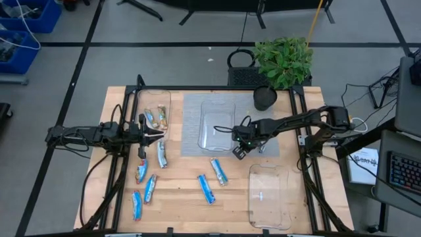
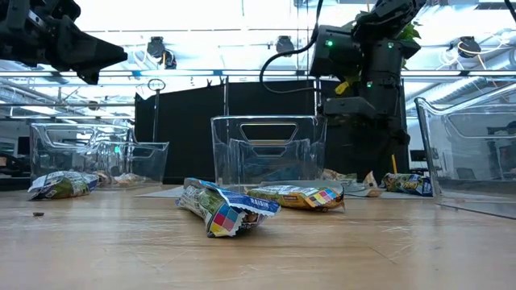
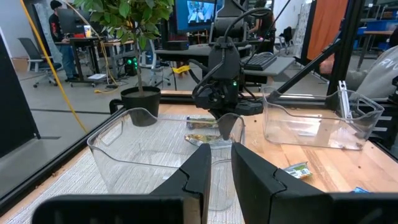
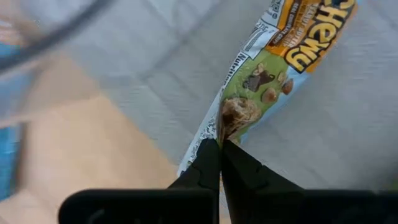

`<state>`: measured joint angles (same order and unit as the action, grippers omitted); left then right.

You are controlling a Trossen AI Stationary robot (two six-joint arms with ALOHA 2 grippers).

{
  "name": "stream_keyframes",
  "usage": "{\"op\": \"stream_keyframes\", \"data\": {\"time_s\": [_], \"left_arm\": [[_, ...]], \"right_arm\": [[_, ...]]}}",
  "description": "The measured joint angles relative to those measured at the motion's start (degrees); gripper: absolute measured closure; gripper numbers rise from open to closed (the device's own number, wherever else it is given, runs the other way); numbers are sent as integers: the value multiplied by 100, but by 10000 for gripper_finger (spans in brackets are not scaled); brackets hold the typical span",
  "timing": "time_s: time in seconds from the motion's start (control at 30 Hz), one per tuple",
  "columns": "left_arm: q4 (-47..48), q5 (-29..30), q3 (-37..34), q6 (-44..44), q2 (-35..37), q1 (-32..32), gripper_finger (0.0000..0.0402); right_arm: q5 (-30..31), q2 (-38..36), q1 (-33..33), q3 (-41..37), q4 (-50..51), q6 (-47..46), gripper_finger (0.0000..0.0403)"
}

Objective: Pick and place Granola Bars by type
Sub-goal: Put the yellow granola bar into the top left transparent bin

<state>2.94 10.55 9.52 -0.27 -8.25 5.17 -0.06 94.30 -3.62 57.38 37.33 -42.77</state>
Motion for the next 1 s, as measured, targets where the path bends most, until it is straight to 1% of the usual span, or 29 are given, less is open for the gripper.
{"op": "stream_keyframes", "data": {"time_s": [0.27, 0.47, 0.63, 0.7, 0.83, 1.0], "left_arm": [[0, 0, 0, 0, 1, -2, 334], [0, -2, -2, 0, 0, -2, 334], [-2, -2, -2, 0, 2, 0, 334], [-2, -2, -2, 0, 0, -2, 334], [-2, -2, -2, 0, 0, 0, 334], [-3, -3, -2, 0, 0, -1, 334]], "right_arm": [[708, -500, -2, -11, 162, 105, 403], [797, -820, -2, -10, -39, 305, 403], [1099, -958, -1, -53, -67, 529, 403], [1122, -1021, -4, -212, -285, 596, 403], [1082, -1288, -11, -774, -817, 678, 403], [1221, -1932, -13, -1627, -1802, 602, 403]]}}
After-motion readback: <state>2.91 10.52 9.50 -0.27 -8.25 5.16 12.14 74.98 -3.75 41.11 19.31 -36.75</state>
